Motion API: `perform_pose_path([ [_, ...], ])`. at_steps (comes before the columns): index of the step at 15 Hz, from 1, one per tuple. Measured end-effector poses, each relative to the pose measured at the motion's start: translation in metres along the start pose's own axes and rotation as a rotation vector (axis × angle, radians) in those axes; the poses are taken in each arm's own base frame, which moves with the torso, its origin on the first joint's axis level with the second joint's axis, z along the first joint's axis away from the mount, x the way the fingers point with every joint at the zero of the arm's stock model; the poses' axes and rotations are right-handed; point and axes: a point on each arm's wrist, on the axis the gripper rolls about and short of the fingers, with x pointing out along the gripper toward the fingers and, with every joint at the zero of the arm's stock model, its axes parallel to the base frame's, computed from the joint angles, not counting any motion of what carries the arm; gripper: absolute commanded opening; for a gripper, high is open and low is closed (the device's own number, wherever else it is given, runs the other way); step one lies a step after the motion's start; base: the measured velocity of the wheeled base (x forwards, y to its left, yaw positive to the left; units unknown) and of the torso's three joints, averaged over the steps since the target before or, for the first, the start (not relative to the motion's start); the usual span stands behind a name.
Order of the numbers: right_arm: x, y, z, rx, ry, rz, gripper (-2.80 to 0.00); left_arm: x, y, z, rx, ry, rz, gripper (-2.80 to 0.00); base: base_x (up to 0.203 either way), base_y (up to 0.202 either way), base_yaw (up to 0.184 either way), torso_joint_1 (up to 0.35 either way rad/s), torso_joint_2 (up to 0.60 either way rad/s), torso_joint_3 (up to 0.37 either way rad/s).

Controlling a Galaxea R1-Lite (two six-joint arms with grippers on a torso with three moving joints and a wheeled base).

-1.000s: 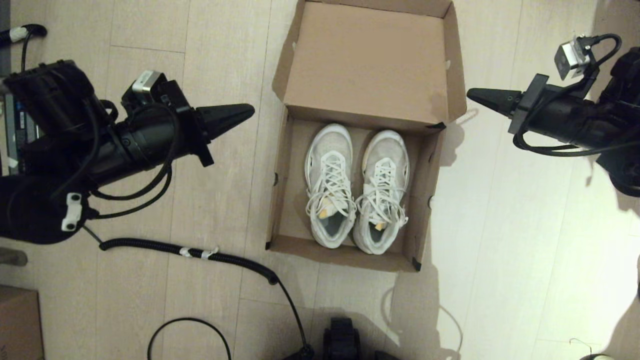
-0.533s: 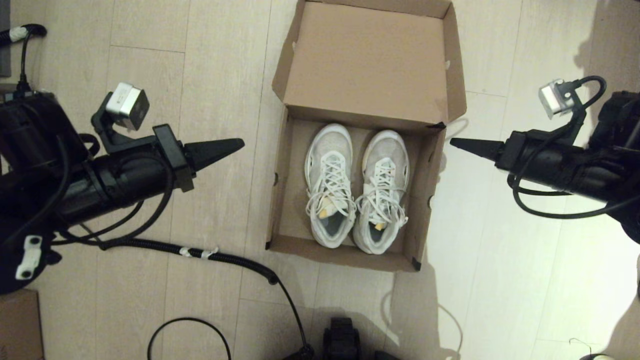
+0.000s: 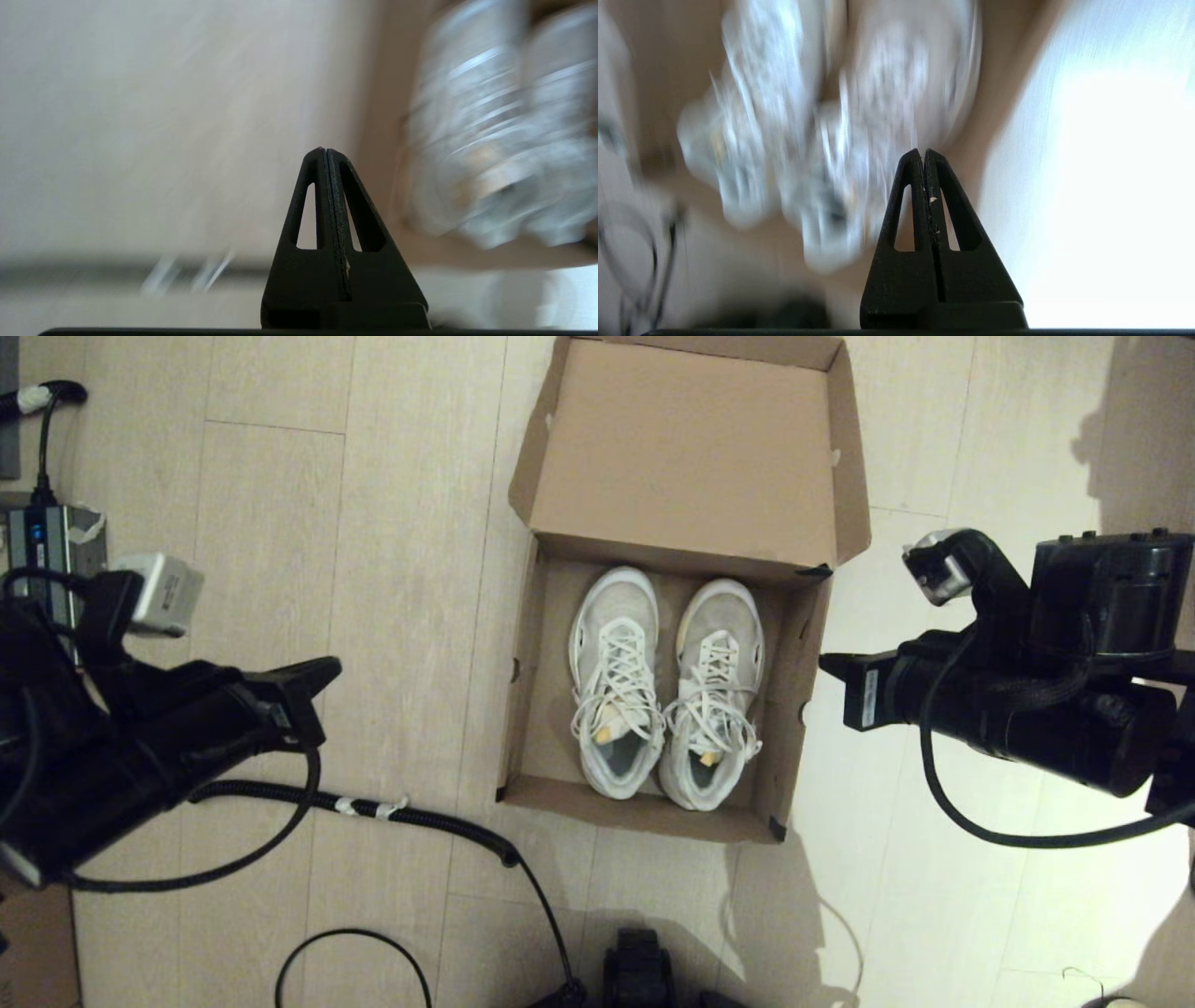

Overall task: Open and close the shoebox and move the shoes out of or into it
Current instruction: Put the shoes out of the shoe box

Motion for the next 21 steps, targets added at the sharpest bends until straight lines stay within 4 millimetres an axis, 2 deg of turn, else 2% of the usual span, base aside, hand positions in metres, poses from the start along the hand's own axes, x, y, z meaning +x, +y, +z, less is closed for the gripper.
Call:
perform_pose_path([
  [2, 0.001, 0.003, -0.009, 0.0, 0.096, 0.005, -2.8, -0.011, 0.005, -0.012, -0.011, 0.044, 0.055, -2.8, 0.0, 0.0, 0.0, 0.0, 0.0, 0.0],
  [4, 0.015, 0.009, -0.009, 0.033, 0.088, 0.017, -2.8, -0.016, 0.009, -0.018, -0.064, 0.061, 0.081, -2.8, 0.0, 0.0, 0.0, 0.0, 0.0, 0.0],
  [6, 0.031, 0.025, -0.013, 0.111, 0.087, 0.057, -2.8, -0.017, 0.015, -0.019, -0.12, 0.063, 0.111, -2.8, 0.0, 0.0, 0.0, 0.0, 0.0, 0.0],
  [7, 0.037, 0.038, -0.019, 0.145, 0.106, 0.087, 0.0, -0.017, 0.018, -0.02, -0.129, 0.066, 0.129, -2.8, 0.0, 0.0, 0.0, 0.0, 0.0, 0.0],
  [12, 0.057, 0.069, -0.027, 0.152, 0.134, 0.107, 0.0, -0.02, 0.033, -0.025, -0.135, 0.077, 0.204, -2.8, 0.0, 0.0, 0.0, 0.0, 0.0, 0.0],
  [16, 0.066, 0.091, -0.037, 0.121, 0.156, 0.119, 0.0, -0.022, 0.035, -0.023, -0.13, 0.067, 0.247, -2.8, 0.0, 0.0, 0.0, 0.0, 0.0, 0.0],
  [21, 0.085, 0.104, -0.058, 0.049, 0.203, 0.117, 0.0, -0.024, 0.035, -0.023, -0.129, 0.063, 0.252, -2.8, 0.0, 0.0, 0.0, 0.0, 0.0, 0.0],
])
